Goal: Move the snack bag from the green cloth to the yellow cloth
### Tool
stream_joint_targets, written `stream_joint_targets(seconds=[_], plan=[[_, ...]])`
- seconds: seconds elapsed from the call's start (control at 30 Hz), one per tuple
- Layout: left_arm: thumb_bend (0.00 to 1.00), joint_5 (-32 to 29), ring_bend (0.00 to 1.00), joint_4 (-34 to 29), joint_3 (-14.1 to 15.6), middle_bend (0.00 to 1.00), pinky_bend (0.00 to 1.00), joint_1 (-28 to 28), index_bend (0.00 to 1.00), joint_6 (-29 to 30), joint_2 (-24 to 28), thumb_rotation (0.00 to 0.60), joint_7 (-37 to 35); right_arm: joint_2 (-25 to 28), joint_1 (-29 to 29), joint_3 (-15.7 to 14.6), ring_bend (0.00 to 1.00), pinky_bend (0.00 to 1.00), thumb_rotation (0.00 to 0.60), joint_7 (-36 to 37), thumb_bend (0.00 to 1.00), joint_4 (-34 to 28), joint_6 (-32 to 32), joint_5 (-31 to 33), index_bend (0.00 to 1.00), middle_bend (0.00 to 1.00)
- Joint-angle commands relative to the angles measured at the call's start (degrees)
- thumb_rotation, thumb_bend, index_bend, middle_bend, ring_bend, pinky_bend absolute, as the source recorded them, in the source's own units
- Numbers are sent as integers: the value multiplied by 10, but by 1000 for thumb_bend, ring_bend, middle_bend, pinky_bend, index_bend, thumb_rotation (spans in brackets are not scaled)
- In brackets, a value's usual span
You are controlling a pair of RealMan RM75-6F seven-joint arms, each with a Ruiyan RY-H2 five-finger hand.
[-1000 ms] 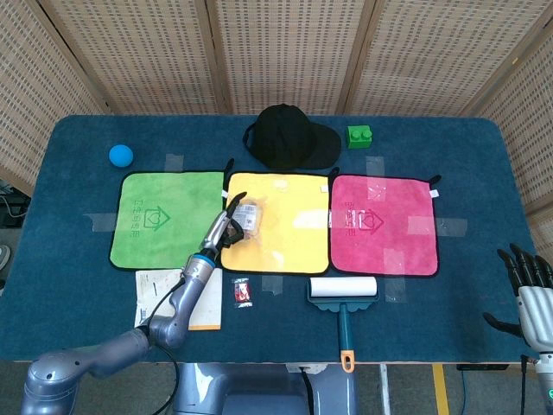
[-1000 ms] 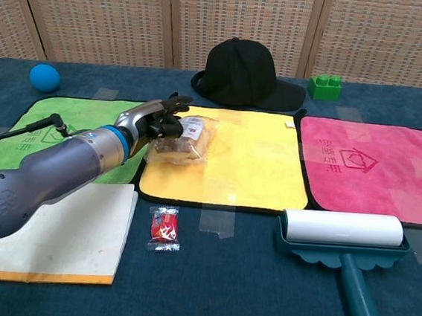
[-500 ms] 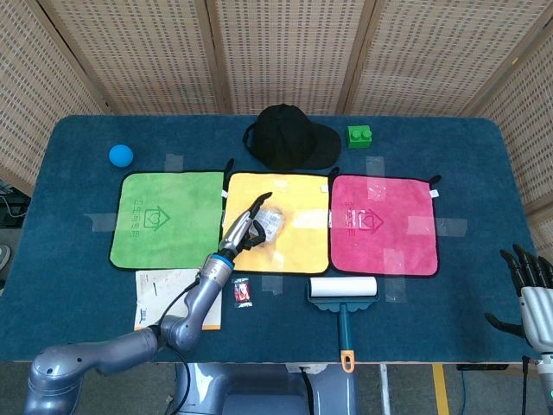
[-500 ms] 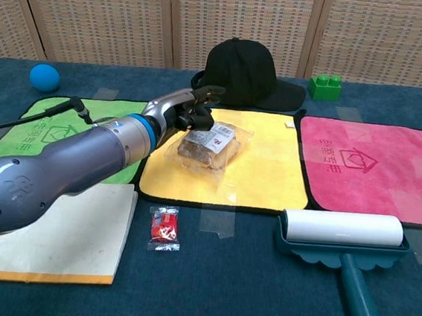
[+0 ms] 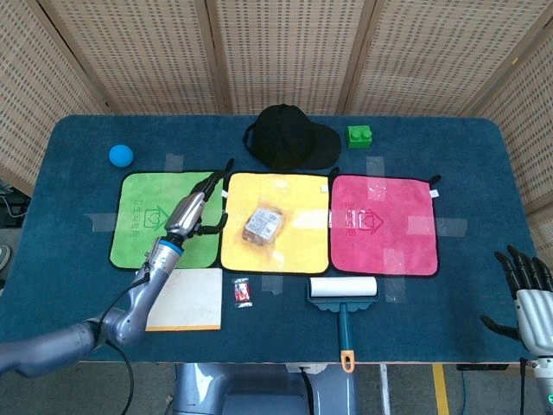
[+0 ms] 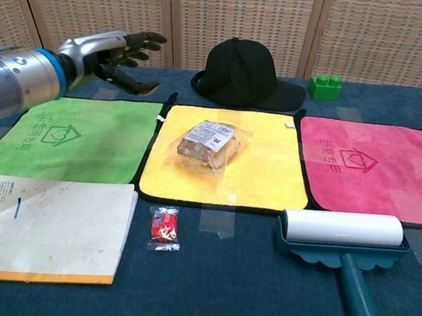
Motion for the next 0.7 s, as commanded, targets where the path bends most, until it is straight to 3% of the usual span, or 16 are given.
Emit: stream_joint_targets(seconds=[0.03,0.1,0.17,0.27,0.5,0.7], plan=[[0,-13,0,-84,35,0,0,43,0,59,92,600,111,0,-1,-1,0,0,600,-2,0,-4,3,-4,0,0],[0,-12,0,-121,51,0,0,65,0,84,133,600,147,2,-3,-1,0,0,600,0,0,-6,7,-6,0,0],[0,11,0,-176,92,0,0,118,0,141,200,600,187,7,-7,-1,0,0,600,10,0,-10,16,-9,0,0],[0,41,0,-215,123,0,0,163,0,181,247,600,182,11,-10,-2,0,0,600,18,0,-12,23,-14,0,0],[0,120,0,-239,198,0,0,260,0,272,306,600,157,18,-15,-3,0,0,600,34,0,-12,29,-17,0,0],[0,161,0,-231,218,0,0,300,0,318,312,600,134,19,-15,-3,0,0,600,38,0,-11,28,-17,0,0]])
